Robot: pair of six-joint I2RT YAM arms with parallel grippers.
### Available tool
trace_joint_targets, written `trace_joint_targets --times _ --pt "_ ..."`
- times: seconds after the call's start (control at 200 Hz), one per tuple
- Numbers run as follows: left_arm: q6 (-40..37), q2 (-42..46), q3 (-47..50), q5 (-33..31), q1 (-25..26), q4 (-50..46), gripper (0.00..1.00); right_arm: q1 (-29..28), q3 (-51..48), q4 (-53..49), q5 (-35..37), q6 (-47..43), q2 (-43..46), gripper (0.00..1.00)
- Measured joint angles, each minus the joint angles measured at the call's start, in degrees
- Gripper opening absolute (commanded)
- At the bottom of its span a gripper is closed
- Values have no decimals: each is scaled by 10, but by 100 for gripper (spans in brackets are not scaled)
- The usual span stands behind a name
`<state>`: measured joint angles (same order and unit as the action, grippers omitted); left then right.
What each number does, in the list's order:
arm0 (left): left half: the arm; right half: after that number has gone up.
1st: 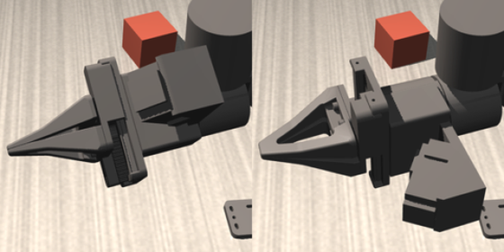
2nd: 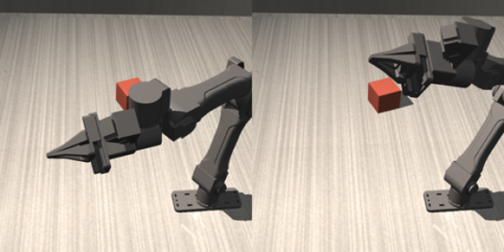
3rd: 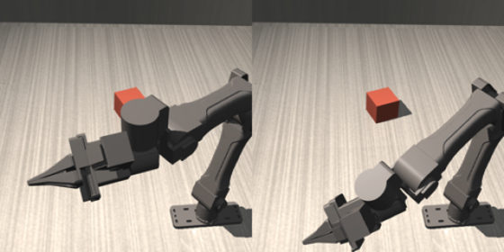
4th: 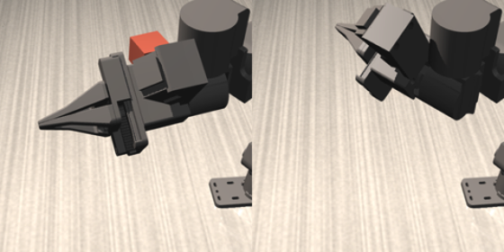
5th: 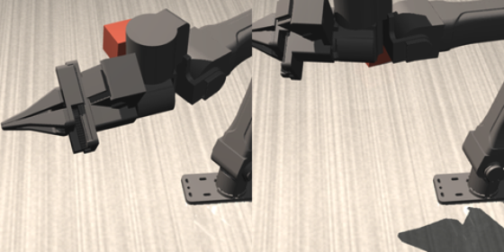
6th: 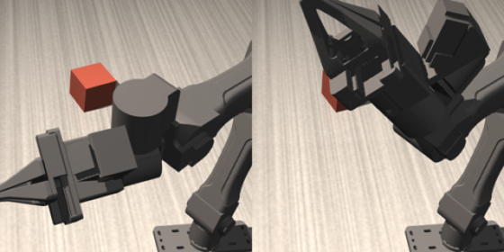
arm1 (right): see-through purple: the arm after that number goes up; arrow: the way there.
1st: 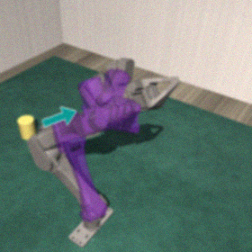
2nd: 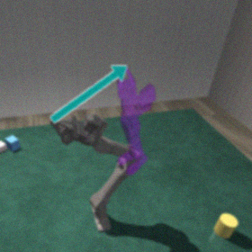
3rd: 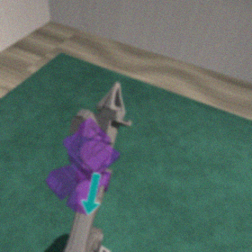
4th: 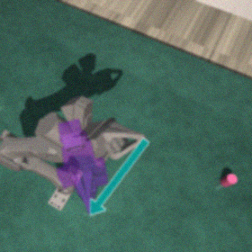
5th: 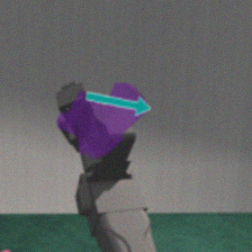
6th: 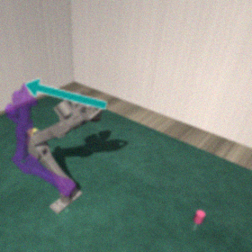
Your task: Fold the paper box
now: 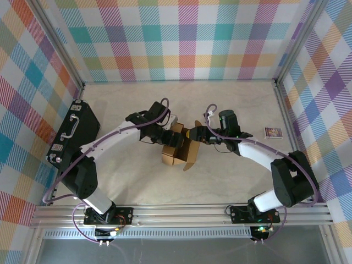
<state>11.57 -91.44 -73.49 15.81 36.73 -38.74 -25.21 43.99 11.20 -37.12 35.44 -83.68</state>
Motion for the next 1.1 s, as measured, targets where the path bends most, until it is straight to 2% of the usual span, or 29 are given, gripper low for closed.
trace_joint_targets --times 0.195,0.26,0.345,0.66,0.815,0.91,1.025,1.1 --pt "11 13 22 22 0 24 85 0 -3 0 0 2 -1 60" --pt "12 20 31 32 0 33 86 0 -4 0 0 3 -1 64" --pt "12 28 39 50 -1 42 89 0 -4 0 0 7 -1 65" --pt "13 43 79 119 -7 88 89 0 -4 9 0 32 -1 67" --pt "21 64 99 135 -16 104 85 0 -4 17 0 49 -1 68" --pt "28 77 111 138 -20 113 71 0 -4 17 0 60 3 68" --pt "39 92 129 136 -20 126 65 0 -4 23 0 66 8 68" --pt "43 104 144 135 -20 133 65 0 -4 27 0 73 9 68"
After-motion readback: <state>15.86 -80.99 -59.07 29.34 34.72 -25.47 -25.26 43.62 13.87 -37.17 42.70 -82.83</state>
